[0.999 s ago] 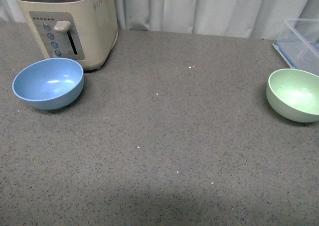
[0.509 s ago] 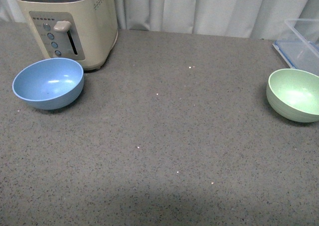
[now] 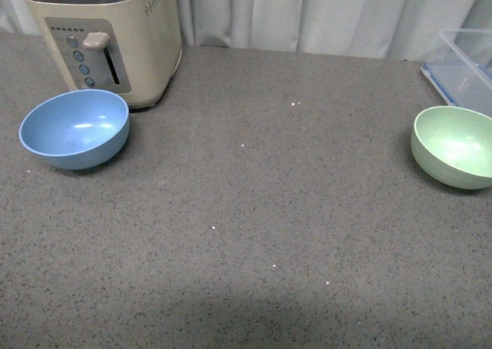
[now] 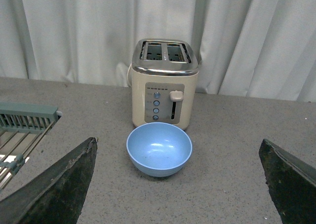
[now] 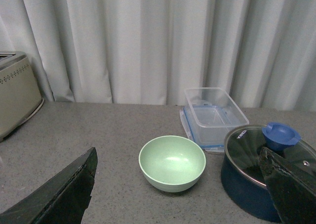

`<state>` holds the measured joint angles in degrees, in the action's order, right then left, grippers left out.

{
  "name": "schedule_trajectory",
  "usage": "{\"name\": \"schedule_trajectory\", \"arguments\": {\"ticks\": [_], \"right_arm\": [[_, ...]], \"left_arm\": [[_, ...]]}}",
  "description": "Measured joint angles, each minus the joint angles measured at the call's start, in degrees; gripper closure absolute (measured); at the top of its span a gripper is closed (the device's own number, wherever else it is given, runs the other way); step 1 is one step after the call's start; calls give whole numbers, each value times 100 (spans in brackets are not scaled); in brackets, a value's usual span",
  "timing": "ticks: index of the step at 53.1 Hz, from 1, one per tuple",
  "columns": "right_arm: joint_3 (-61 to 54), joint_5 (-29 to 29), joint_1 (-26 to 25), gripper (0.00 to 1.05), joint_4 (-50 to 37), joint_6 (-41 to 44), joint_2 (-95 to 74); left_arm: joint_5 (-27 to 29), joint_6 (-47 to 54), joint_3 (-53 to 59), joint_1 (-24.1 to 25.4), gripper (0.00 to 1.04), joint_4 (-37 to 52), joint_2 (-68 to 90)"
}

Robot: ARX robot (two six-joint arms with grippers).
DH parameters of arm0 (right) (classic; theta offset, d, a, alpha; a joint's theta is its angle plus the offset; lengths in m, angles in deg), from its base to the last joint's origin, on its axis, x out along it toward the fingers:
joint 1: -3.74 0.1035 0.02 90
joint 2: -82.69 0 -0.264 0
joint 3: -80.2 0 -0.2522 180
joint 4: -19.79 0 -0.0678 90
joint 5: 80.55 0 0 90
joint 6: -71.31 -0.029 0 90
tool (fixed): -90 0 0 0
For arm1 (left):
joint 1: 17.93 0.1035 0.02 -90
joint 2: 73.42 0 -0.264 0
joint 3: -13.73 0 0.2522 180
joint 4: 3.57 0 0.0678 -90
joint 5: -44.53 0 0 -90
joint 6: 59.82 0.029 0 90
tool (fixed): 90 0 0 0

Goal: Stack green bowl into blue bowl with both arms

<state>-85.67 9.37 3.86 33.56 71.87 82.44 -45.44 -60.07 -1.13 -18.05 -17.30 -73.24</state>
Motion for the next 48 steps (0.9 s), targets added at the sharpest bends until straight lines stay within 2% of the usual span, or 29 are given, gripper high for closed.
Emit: {"name": "schedule_trajectory", "arguments": {"ticks": [48], "right_arm": [[0,0,0,9,0,0,0]], "left_arm": [[22,-11,-2,-2,6,-7,4]]}}
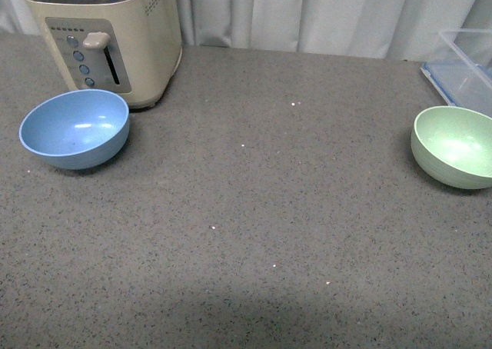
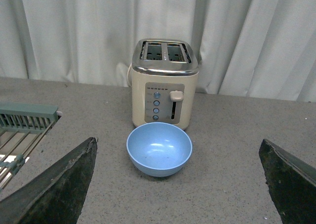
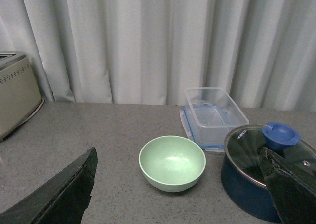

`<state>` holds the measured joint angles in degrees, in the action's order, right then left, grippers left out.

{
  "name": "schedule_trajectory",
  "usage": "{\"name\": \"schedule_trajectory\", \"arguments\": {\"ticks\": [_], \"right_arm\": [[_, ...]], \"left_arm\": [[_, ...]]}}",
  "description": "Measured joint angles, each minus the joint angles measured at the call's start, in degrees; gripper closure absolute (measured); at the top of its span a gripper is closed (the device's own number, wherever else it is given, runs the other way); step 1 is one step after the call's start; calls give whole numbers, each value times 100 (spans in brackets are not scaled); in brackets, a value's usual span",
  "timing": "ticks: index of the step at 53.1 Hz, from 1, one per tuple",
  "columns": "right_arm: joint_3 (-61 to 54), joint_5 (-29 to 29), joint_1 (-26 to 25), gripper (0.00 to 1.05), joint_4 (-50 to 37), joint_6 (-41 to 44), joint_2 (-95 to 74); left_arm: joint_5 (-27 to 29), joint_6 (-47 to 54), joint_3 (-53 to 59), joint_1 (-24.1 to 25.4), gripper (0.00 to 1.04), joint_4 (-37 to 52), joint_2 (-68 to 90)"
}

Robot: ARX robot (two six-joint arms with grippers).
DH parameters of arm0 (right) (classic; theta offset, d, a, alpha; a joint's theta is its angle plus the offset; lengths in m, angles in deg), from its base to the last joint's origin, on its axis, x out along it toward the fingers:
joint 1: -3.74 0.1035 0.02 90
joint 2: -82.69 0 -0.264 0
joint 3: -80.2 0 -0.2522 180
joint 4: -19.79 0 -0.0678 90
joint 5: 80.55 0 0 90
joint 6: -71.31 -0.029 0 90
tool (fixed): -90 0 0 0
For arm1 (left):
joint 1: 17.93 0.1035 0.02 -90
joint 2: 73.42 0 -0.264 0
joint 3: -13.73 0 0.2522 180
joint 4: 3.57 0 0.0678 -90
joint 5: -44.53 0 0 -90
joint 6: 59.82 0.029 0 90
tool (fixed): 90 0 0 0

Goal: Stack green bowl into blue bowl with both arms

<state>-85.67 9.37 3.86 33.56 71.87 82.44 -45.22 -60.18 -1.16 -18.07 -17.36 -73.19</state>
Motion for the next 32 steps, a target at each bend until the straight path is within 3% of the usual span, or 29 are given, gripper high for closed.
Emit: {"name": "schedule_trajectory", "arguments": {"ticks": [5,9,22,32], "right_arm": [[0,0,0,9,0,0,0],[0,0,0,9,0,0,0],[0,0,0,9,0,0,0],[0,0,0,9,0,0,0]], "left_arm": [[605,-444,-223,-74,6,-671,483],[885,-774,-256,13,6,-555,1182],[1661,-1624,-990,-120,6,2028,5115],[1781,-2295,-2396,-122,6,2356,8310]]}}
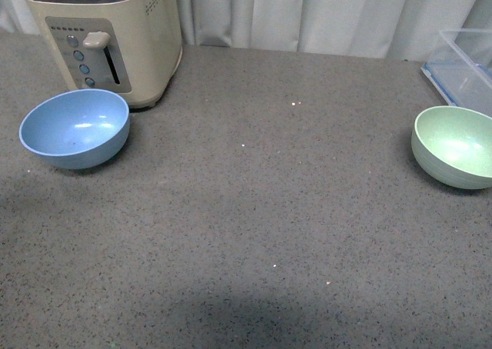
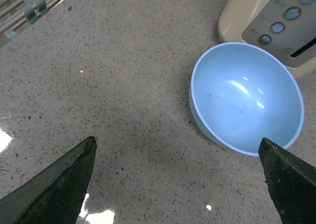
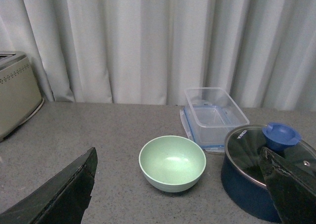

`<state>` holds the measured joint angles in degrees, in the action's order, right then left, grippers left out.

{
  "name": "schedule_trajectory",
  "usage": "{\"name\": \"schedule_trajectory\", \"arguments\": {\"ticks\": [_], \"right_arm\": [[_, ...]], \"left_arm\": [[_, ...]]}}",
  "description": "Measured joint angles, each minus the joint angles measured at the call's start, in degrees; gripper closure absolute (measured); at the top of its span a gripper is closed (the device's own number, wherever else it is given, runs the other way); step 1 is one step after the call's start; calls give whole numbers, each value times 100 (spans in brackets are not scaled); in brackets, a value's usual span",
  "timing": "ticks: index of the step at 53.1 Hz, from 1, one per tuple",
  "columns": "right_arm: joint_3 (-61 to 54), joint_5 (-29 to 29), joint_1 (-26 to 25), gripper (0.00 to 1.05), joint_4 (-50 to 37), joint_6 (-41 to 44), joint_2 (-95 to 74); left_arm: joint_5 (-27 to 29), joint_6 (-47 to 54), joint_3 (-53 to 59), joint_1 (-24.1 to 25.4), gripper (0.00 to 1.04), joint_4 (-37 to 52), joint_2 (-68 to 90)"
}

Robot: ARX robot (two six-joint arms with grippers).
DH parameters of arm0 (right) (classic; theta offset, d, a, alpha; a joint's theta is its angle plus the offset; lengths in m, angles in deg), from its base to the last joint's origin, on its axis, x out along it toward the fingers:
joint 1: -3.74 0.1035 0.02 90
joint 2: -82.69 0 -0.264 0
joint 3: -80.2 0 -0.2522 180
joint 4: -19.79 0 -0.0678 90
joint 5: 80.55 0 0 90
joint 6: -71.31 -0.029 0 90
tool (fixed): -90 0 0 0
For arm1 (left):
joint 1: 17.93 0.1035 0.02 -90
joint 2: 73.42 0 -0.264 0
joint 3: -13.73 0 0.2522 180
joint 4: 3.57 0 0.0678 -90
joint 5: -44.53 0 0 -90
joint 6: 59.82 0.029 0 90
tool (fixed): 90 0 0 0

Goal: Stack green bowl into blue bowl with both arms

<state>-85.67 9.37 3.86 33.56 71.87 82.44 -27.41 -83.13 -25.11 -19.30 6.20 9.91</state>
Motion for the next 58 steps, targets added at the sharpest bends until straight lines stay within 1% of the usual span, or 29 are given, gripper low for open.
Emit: {"name": "schedule_trajectory", "arguments": {"ticks": [8,13,16,24,50,58], "right_arm": [[0,0,0,9,0,0,0],[0,0,0,9,0,0,0],[0,0,0,9,0,-2,0],[0,0,0,9,0,0,0],[0,0,0,9,0,0,0],[0,0,0,9,0,0,0]], "left_arm": [[31,-120,-734,2,6,-48,966],[35,-142,-1180,24,6,-234,1353],[131,-96,-1373,33,6,-238,1565],[127,-79,-1840,79,6,-315,2061],[-26,-90,-2629,72,6,-789,3001],[33,-87,-2830,87,6,-1005,3222]]}}
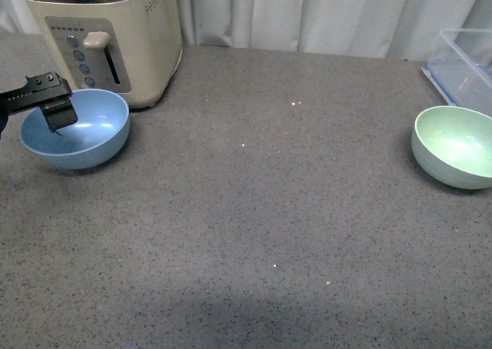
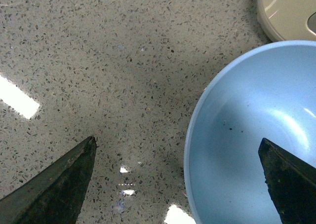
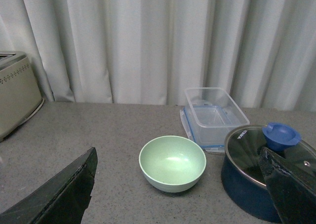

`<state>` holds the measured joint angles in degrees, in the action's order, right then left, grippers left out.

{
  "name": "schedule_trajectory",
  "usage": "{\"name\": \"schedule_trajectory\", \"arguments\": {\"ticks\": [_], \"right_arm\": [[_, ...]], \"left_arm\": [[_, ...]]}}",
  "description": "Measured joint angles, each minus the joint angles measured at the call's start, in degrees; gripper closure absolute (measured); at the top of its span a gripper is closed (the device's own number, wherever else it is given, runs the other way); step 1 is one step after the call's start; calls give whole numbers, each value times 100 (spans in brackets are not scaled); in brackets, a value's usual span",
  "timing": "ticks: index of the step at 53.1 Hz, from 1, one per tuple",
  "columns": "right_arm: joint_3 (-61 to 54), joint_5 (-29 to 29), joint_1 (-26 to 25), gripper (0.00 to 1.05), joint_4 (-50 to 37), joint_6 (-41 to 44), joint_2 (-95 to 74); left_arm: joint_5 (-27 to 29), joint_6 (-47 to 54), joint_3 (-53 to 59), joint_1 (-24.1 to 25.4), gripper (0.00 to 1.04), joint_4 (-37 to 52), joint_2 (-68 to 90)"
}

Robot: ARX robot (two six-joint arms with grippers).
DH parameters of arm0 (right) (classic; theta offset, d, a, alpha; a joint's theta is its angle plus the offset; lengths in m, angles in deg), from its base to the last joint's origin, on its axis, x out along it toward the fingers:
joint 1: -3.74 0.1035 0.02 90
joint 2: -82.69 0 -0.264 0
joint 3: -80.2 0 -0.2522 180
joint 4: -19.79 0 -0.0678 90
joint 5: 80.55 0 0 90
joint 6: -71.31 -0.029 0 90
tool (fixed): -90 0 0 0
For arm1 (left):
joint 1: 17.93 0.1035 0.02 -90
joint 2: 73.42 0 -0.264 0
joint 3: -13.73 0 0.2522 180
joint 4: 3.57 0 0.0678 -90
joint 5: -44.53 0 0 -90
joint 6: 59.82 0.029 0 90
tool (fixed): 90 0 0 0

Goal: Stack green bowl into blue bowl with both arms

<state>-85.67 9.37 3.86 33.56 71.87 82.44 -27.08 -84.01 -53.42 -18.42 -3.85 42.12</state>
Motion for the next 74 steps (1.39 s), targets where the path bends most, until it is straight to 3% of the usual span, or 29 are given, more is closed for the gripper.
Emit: {"name": "schedule_trajectory", "arguments": {"ticks": [24,31,58,67,74], "right_arm": [[0,0,0,9,0,0,0],[0,0,0,9,0,0,0],[0,0,0,9,0,0,0],[0,2,0,9,0,-2,0],[0,0,0,9,0,0,0]], "left_arm": [[-149,-122,-457,7,7,-446,369],[-151,-144,-511,4,32,-522,391],[-212,-367,-562,-7,100,-750,387],[-229,-481,-588,-136,101,-973,164],[-372,-761,-629,-675,101,-1274,-232]]}}
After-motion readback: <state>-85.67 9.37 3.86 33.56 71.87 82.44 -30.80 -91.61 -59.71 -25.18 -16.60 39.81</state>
